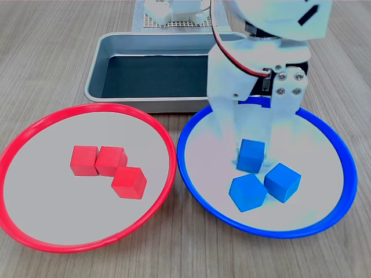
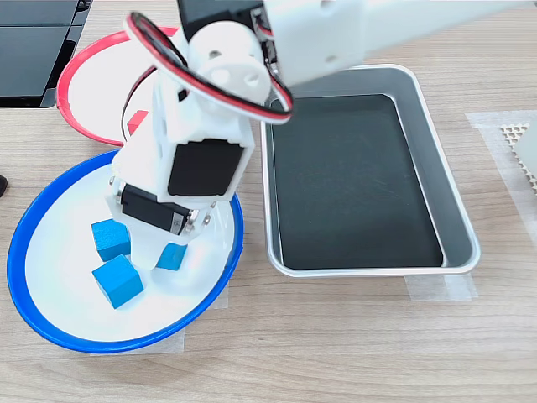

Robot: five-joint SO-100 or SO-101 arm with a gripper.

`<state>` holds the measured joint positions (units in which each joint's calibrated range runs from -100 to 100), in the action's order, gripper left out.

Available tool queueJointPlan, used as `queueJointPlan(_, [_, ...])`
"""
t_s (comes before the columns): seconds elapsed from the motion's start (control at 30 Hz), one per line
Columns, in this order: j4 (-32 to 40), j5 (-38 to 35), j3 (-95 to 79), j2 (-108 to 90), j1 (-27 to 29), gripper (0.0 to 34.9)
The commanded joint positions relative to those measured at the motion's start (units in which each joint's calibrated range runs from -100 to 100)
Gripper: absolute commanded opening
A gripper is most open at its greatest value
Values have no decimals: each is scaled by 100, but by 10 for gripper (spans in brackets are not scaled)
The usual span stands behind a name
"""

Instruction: Relocate any misplaced blocks to their matching dishes.

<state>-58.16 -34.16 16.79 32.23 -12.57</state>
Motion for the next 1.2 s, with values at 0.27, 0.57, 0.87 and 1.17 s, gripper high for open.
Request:
queueJointPlan(0.27, [-445,-93,665,-574,188,141])
queueJointPlan(0.57, [1272,88,-3022,-3483,348,4])
queueJointPlan(0.87, [2510,879,-7418,-7184,555,4])
queueJointPlan(1.17, [2015,1421,-8993,-9495,621,4])
